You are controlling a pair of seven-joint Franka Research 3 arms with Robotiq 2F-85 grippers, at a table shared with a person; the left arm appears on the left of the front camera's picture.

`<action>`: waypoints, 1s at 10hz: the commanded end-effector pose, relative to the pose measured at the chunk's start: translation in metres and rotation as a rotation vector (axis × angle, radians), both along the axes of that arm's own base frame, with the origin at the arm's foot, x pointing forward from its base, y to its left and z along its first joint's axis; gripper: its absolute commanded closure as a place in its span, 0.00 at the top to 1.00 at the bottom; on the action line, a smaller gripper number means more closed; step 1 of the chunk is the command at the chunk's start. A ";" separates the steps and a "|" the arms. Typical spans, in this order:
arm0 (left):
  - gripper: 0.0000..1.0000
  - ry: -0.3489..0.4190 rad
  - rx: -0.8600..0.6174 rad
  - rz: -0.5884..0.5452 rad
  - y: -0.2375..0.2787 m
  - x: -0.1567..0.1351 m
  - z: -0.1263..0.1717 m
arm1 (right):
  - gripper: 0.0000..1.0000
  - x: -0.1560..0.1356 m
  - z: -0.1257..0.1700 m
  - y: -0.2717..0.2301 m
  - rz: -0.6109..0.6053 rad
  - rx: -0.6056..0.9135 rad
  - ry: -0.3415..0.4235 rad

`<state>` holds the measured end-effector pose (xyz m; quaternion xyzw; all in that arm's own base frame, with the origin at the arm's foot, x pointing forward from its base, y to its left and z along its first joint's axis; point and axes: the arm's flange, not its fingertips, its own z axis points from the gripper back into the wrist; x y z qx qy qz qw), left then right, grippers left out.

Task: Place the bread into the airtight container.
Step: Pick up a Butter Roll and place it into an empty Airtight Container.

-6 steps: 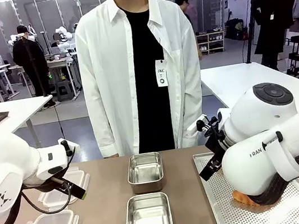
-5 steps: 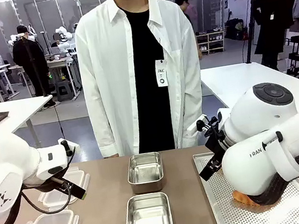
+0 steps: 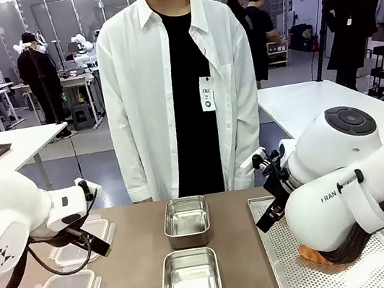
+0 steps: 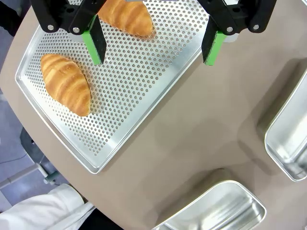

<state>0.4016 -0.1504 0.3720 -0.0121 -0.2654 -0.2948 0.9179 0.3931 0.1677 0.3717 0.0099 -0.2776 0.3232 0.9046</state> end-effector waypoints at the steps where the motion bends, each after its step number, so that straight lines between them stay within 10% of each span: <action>1: 1.00 0.000 0.000 0.001 0.000 0.000 0.000 | 1.00 0.000 0.000 0.000 -0.003 0.002 0.001; 5: 1.00 0.000 0.000 0.000 0.000 0.000 0.000 | 1.00 0.000 0.000 0.000 0.000 0.000 0.000; 10: 1.00 0.146 -0.112 -0.054 0.031 0.010 0.163 | 1.00 0.002 0.165 -0.049 0.017 -0.015 0.067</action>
